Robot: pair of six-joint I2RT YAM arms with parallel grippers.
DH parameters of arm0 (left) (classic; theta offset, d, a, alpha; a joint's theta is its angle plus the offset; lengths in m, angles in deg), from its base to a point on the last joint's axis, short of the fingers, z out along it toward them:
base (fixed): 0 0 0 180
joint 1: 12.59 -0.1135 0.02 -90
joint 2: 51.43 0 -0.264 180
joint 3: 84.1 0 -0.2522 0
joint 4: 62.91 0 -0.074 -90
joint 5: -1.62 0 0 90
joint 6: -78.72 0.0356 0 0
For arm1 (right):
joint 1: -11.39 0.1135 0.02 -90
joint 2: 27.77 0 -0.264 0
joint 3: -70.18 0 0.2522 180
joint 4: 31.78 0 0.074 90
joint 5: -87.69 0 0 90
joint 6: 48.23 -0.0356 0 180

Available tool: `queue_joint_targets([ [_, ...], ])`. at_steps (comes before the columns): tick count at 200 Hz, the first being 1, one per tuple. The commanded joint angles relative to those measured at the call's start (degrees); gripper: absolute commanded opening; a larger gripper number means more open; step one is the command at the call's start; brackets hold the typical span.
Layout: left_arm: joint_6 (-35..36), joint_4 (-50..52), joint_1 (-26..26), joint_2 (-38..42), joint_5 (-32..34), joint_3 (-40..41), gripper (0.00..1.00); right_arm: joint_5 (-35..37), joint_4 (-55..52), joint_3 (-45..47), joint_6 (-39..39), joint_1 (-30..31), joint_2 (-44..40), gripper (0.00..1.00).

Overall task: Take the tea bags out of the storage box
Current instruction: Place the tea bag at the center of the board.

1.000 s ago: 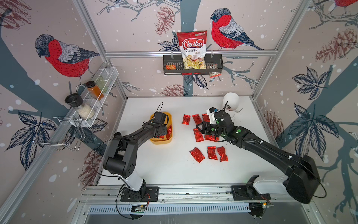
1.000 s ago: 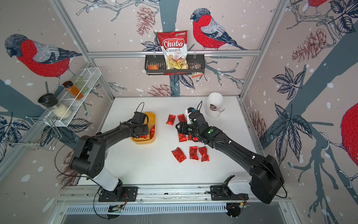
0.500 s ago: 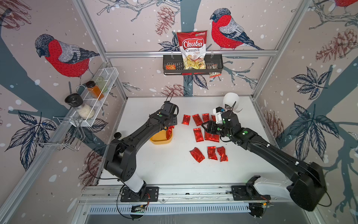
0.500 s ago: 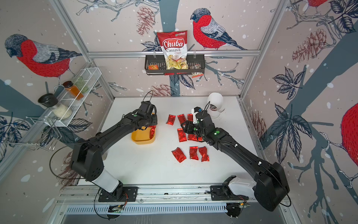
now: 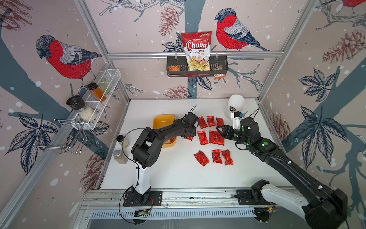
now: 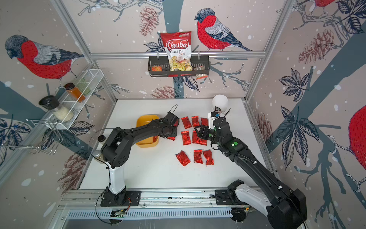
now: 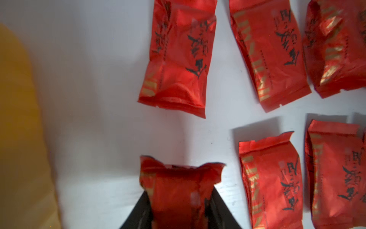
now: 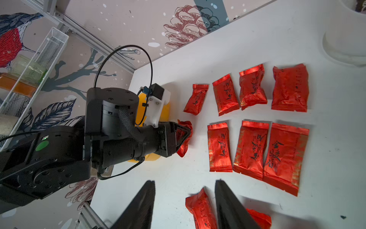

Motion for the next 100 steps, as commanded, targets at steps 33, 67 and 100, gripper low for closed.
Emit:
queue_joint_targets([
  [33,-0.8,1.3,0.2,4.1,2.1,-0.7,0.62,-2.0,0.7,0.4,1.3,-0.8,0.0,0.55],
  [67,0.6,6.3,0.1,13.6,7.9,-0.7,0.64,-2.9,1.9,-0.2,0.9,-0.7,1.0,0.56],
  [100,1.5,7.7,-3.7,20.0,8.1,5.6,0.62,-3.8,3.4,-0.7,0.5,-0.4,3.0,0.56],
])
